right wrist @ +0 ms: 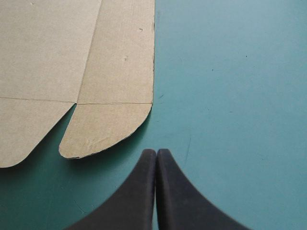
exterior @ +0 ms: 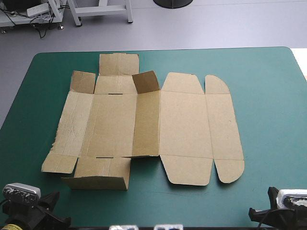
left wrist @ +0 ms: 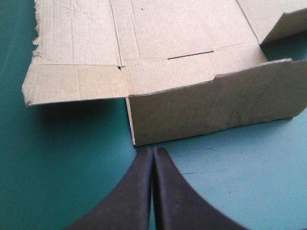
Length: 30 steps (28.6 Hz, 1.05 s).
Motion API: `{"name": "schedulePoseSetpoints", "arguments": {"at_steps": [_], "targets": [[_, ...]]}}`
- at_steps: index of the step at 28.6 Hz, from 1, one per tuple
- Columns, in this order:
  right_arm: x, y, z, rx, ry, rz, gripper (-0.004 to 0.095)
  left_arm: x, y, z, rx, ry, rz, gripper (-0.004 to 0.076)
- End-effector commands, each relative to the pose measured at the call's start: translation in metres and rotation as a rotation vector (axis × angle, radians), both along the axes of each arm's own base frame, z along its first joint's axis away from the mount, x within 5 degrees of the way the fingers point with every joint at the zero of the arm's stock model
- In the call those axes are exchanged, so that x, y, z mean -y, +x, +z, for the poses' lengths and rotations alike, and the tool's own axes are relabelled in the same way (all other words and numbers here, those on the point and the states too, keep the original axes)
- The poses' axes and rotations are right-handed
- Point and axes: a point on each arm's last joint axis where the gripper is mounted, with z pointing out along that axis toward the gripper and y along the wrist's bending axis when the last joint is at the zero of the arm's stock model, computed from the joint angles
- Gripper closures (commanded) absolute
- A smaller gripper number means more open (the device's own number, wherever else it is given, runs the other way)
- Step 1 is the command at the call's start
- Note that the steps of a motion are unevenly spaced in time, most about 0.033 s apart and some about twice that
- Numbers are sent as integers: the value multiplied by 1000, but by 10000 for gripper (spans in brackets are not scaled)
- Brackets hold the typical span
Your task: Fold the box
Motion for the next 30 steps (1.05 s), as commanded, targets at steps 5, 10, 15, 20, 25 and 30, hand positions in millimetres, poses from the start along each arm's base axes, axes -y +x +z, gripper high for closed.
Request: {"name": "schedulePoseSetpoints", "arguments": {"at_steps": [5, 10, 15, 20, 25, 30], "targets": [[0, 3, 12, 70, -6, 2, 913, 2, 4, 10, 61, -35, -8, 733], [0, 3, 12, 70, -6, 2, 913, 2, 4, 10, 61, -33, -9, 733], [0, 3, 12, 70, -6, 2, 913, 4, 5, 13, 87, -51, -17, 733], [0, 3, 12, 70, -6, 2, 913, 7, 7, 34, 190, -58, -65, 733], [0, 3, 12, 70, -6, 2, 913, 8, 22, 79, 294, -12, -67, 733], [0, 3, 12, 70, -6, 2, 913, 10, 58, 126, 364, 101, -38, 733]]}}
